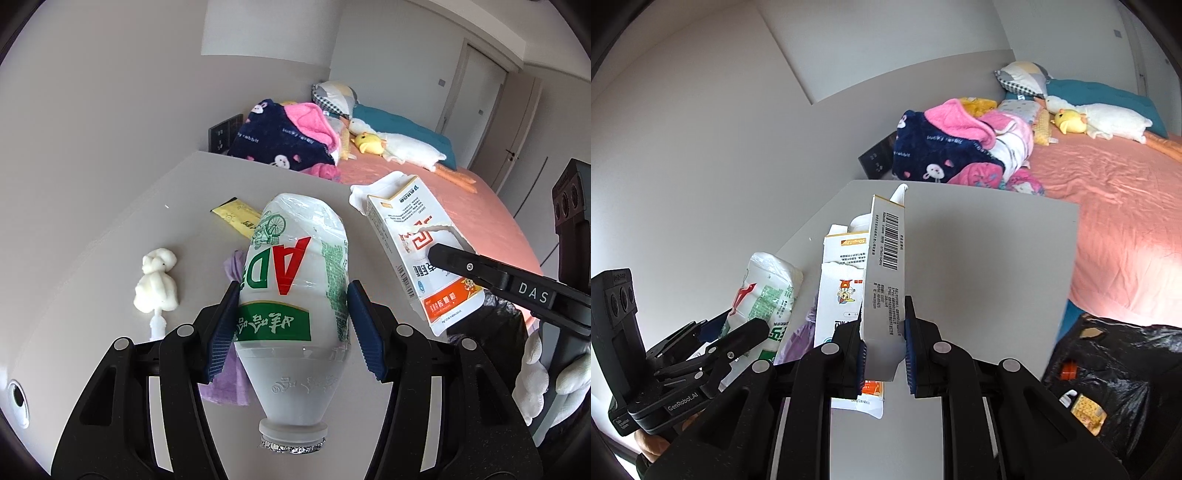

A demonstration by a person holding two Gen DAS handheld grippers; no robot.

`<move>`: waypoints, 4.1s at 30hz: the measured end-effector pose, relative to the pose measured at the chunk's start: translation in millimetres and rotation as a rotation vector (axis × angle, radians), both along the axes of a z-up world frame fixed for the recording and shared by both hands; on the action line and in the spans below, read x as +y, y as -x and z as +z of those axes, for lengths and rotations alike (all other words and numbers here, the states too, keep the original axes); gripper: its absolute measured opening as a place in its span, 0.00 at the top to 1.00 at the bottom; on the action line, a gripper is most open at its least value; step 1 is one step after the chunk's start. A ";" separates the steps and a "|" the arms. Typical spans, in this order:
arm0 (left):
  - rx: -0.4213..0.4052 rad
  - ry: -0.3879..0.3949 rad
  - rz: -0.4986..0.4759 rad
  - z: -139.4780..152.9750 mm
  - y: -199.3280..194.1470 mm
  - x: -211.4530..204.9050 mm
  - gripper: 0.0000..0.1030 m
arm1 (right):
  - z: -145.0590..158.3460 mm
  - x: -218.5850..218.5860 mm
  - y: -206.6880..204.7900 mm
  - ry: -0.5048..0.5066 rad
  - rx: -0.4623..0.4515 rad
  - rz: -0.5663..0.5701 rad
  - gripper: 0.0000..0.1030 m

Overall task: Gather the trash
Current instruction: 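Carry the AD bottle and medicine box over the trash bag and release both, then move both tools back to the table toward the purple bag and pink box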

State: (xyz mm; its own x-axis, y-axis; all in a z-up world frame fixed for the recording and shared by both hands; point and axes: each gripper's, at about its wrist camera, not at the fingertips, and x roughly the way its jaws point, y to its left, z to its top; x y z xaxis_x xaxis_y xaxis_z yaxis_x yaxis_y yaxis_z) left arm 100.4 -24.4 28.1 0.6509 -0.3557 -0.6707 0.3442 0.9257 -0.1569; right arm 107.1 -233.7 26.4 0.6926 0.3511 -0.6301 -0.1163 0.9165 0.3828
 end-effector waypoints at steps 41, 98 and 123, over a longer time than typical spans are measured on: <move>0.026 -0.012 -0.361 -1.5 81.2 -178.8 0.45 | -0.2 -164.9 121.3 -0.021 -0.024 -0.312 0.83; 0.011 -0.102 -0.465 -22.5 97.0 -241.6 0.06 | -8.2 -245.8 161.2 0.061 0.007 -0.550 0.27; 0.006 -0.077 -0.312 -25.1 82.5 -158.5 0.06 | -13.6 -156.1 115.1 0.088 0.024 -0.373 0.27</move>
